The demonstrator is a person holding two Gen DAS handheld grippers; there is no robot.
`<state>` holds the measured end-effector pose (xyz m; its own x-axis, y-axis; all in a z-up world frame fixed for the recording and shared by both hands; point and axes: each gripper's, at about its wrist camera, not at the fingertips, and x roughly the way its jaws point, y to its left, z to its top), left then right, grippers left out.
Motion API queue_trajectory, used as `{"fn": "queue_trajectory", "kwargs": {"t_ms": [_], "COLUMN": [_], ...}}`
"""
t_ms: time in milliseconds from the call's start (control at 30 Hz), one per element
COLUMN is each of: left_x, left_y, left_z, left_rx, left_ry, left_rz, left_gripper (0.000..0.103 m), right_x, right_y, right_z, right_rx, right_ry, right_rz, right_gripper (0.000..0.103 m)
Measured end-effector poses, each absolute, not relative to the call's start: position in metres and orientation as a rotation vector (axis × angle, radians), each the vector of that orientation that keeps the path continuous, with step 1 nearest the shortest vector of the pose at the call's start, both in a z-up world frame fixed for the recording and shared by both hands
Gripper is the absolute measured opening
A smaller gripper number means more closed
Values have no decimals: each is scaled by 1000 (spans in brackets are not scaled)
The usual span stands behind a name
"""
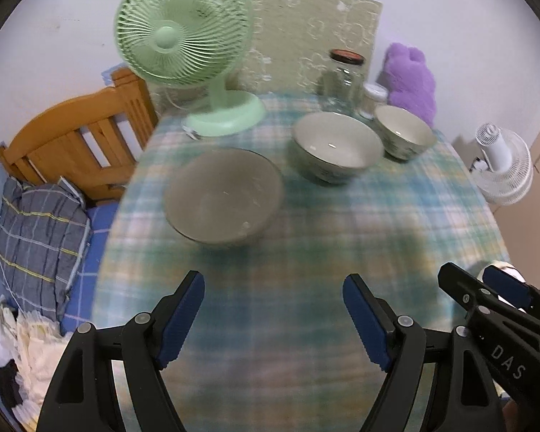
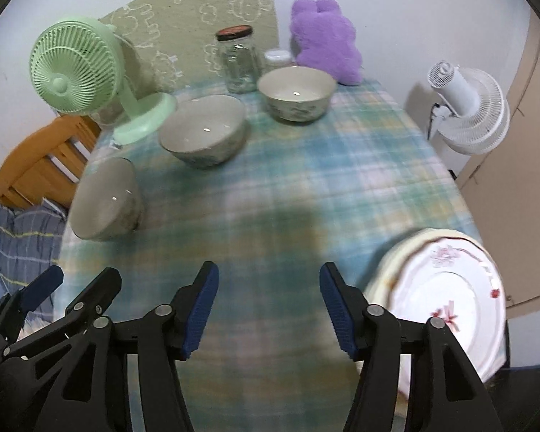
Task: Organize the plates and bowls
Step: 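Move the left gripper to the large cream bowl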
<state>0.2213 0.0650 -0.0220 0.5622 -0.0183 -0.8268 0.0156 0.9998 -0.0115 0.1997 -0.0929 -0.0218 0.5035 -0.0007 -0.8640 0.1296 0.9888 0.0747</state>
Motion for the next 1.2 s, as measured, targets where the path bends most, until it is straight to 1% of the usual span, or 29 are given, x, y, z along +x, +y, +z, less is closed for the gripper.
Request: {"fn": "queue_trajectory", "kwargs": {"t_ms": [167, 367, 533, 700, 1000, 1200], "left_x": [234, 252, 269, 288, 315, 333], "left_y": [94, 120, 139, 150, 163, 169], "left_z": [-24, -26, -32, -39, -55, -73], "left_rx": [0, -8, -21, -31, -32, -54], "left_ry": [959, 937, 932, 921, 917, 946], "left_rz": [6, 22, 33, 36, 75, 85], "left_gripper": [91, 97, 98, 98, 97, 88], "right_x": [217, 238, 257, 280, 319, 340], "right_y": [-62, -36, -17, 7, 38, 46], "right_z": [-22, -23, -21, -23, -45, -63], "right_rx": [124, 108, 89, 60, 68, 56], "right_ry": [1016, 993, 943, 918, 943, 968], "right_rz": [-62, -44, -39, -8, 19, 5], "right_gripper": [67, 67, 67, 67, 67, 67]}}
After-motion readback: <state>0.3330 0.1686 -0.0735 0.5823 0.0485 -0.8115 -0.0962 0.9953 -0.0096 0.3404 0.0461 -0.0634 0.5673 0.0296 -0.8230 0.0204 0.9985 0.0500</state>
